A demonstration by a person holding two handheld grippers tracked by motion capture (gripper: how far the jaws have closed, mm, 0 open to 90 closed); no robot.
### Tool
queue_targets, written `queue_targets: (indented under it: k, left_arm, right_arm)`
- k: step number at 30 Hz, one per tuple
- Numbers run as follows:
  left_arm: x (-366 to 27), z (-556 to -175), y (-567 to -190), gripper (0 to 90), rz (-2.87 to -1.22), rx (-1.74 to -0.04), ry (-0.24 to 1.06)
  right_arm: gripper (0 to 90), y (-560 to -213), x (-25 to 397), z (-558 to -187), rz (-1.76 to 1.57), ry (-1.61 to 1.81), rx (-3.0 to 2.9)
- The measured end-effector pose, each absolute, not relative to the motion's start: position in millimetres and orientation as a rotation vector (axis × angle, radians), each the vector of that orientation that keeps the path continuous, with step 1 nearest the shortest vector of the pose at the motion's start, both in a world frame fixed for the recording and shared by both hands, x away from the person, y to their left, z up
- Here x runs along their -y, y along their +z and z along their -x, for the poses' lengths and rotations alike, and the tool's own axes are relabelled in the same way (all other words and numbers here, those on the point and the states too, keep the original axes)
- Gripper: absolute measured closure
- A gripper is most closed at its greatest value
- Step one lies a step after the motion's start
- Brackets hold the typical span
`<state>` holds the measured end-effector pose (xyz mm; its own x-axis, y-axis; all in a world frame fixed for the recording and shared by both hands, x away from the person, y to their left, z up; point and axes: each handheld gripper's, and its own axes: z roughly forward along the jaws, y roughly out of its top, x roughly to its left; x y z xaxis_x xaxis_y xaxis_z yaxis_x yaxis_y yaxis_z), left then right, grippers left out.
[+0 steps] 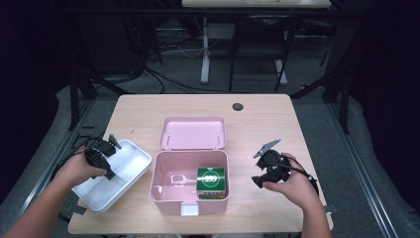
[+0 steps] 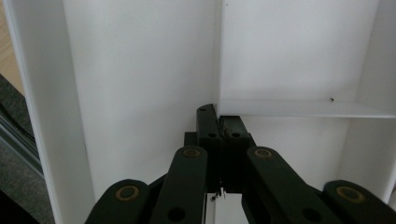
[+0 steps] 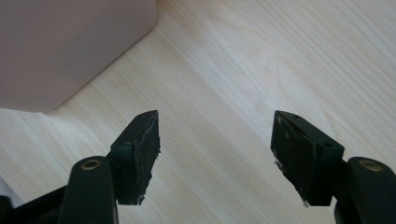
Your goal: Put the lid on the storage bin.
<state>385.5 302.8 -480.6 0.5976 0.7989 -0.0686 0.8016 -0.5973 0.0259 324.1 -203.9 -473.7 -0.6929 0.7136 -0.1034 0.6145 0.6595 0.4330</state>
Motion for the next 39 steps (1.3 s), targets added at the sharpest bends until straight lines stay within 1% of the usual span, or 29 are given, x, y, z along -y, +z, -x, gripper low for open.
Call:
queue_targets:
  k: [7, 23, 39]
  left_arm:
    - [-300.2, -381.5, -461.4, 89.1, -2.750, -1.372, -0.072]
    - [-285.5, -379.1, -415.8, 89.2, -2.822, -1.284, -0.060]
    - [-275.6, -376.8, -384.1, 89.2, -2.838, -1.245, -0.026]
  right_arm:
    - [32.8, -471.3, 205.3, -323.6, -1.070, 0.530, -2.618]
    - [32.8, -473.8, 206.0, -323.9, -1.074, 0.548, -2.597]
    - [32.9, -475.0, 206.8, -324.6, -1.089, 0.528, -2.625]
